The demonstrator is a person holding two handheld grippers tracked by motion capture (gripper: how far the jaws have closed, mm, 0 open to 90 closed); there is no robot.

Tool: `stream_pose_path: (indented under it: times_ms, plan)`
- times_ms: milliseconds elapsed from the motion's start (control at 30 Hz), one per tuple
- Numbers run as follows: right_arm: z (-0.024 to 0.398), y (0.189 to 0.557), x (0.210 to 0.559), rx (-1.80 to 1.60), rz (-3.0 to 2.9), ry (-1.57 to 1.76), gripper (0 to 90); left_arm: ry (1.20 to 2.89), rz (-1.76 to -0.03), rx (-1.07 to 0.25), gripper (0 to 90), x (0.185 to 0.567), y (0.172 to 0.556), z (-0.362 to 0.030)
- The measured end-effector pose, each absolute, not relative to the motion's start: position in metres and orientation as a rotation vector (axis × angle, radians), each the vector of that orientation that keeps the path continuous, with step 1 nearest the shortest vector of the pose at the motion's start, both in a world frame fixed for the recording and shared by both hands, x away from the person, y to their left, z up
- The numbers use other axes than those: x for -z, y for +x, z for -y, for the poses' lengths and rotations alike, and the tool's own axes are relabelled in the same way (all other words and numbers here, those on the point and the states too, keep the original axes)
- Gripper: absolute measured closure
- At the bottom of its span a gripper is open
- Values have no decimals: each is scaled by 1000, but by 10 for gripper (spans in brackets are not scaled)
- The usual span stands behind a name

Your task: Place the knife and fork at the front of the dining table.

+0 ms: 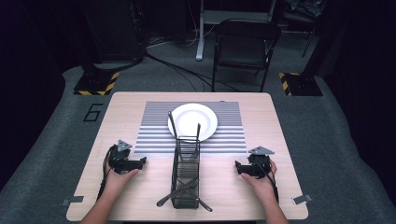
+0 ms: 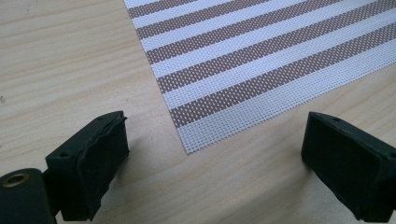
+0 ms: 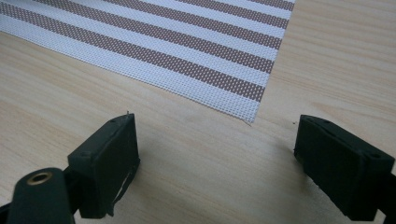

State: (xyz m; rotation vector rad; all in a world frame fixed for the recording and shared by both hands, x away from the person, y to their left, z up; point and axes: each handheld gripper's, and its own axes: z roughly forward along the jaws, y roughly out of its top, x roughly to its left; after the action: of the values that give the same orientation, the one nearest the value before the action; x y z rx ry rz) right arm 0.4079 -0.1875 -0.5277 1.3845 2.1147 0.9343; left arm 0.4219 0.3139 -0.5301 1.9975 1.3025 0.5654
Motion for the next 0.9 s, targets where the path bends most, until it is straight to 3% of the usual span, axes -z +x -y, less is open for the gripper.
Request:
stream_pose_path:
  times_ms: [900]
  plan:
    - [187,407,528,-939,-2103,1395,134,2000,-1299,-566,77,530,422,-314]
